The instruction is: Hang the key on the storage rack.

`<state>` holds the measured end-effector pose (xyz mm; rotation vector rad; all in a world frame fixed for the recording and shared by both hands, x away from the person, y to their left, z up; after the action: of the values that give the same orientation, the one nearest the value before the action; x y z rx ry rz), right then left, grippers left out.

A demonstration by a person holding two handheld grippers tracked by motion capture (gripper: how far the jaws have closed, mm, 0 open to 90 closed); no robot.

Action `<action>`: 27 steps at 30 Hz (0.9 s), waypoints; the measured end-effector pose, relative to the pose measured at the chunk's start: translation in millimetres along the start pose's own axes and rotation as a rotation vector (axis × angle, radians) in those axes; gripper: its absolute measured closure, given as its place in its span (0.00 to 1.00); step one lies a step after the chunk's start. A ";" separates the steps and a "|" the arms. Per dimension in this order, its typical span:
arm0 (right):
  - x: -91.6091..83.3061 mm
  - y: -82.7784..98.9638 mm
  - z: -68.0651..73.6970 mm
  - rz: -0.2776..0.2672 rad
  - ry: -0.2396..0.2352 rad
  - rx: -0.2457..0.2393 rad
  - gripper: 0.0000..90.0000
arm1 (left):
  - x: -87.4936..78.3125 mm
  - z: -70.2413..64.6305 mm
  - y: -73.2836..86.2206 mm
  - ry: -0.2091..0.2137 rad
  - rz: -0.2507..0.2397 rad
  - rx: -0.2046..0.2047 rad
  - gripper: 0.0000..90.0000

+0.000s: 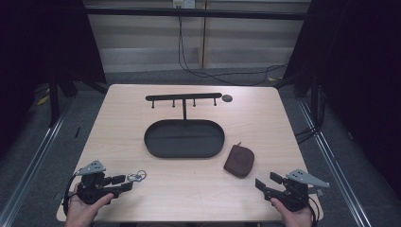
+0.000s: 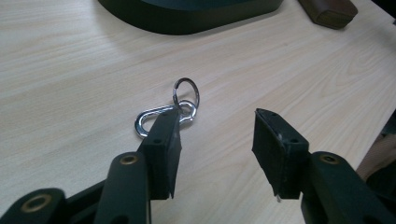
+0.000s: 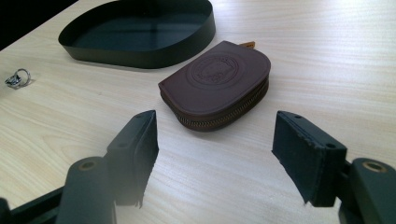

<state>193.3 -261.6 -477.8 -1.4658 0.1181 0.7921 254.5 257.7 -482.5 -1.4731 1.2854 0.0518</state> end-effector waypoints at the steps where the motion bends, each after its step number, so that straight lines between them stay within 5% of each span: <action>1: -0.6 0.0 0.0 -0.002 0.003 -0.002 0.34 | 0.1 -0.6 0.1 0.004 0.000 0.006 0.54; 7: -1.3 -1.9 2.1 -0.005 -0.017 0.021 0.29 | 6.1 -2.6 1.7 -0.015 0.041 0.036 0.48; 10: -0.5 -1.4 6.3 0.008 -0.021 -0.007 0.29 | 6.1 -3.7 2.3 -0.014 0.054 0.042 0.48; 14: -0.1 -1.0 6.7 0.008 -0.025 -0.009 0.29 | 3.2 -3.4 1.1 -0.008 0.040 0.031 0.46; 19: 2.4 -0.3 9.6 0.024 -0.030 -0.033 0.29 | -0.5 -1.9 -1.7 0.048 0.027 -0.012 0.44; 27: 3.3 -0.5 9.1 0.023 -0.041 -0.032 0.29 | -1.0 -1.7 -12.1 -0.013 0.071 0.002 0.45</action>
<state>192.5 -251.9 -477.8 -1.4800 0.0922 0.8456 261.7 254.5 -473.0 -1.4232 1.3263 0.1070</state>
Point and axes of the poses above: each handheld gripper's, and its own axes: x roughly forward along the jaws, y roughly out of its underside, z roughly to its left, the point moved 3 cm from there along x, roughly forward along the jaws, and after that the axes turned 6 degrees about -x, right-handed, at the moved point
